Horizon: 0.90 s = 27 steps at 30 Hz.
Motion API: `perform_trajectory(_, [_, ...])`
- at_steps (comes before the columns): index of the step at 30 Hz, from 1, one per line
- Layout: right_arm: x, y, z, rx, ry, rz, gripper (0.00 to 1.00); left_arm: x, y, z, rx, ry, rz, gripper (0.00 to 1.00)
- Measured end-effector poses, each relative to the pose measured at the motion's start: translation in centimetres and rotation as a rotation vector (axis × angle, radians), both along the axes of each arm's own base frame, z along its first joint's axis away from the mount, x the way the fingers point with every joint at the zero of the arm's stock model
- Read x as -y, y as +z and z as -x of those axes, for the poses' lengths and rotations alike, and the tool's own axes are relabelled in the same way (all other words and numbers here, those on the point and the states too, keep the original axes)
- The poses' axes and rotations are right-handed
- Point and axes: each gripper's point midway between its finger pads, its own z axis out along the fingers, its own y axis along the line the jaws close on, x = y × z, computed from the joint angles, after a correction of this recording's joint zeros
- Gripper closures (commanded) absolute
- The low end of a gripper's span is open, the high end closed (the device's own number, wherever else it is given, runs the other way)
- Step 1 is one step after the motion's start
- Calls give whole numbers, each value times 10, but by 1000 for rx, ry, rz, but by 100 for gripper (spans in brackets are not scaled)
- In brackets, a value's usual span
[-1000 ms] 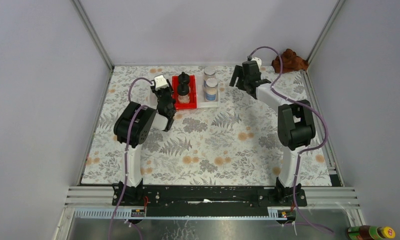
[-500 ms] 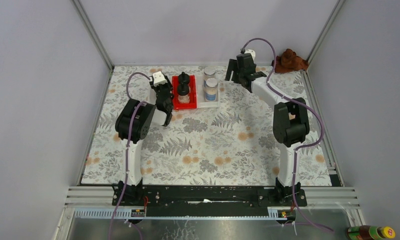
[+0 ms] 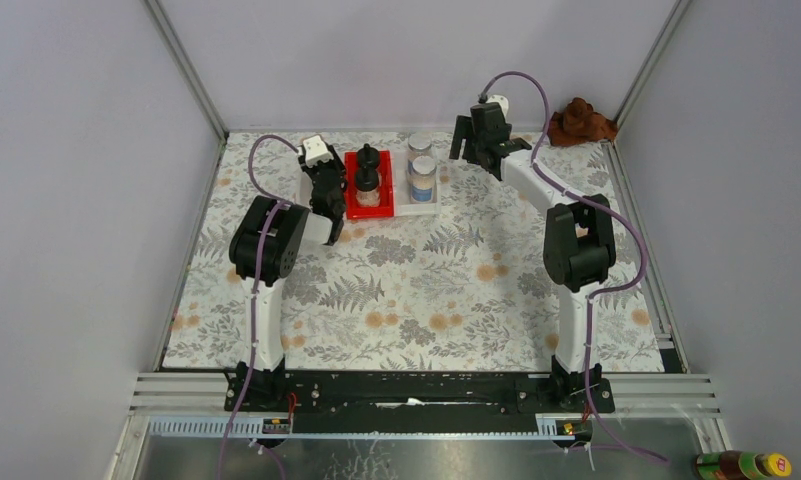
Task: Organize the condiment bottles
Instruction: Place the bottle in the storage box.
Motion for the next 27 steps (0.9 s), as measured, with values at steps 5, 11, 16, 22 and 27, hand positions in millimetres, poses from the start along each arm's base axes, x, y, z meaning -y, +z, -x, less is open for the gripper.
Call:
perform_trajectory(5, [0, -4, 2, -12, -1, 7, 13, 1, -1, -1, -5, -3, 11, 77])
perform_trajectory(11, [-1, -4, 2, -12, 0, 7, 13, 3, -1, -2, -5, -9, 27, 80])
perform_trajectory(16, [-1, -4, 2, -11, 0, 7, 13, 5, -2, -2, -17, -19, 37, 80])
perform_trajectory(22, [-1, -5, 2, -12, 0, 8, 13, 7, -2, 1, -52, -21, 49, 82])
perform_trajectory(27, [0, -8, 3, -17, -1, 11, 13, 8, -3, 1, -81, -9, 64, 86])
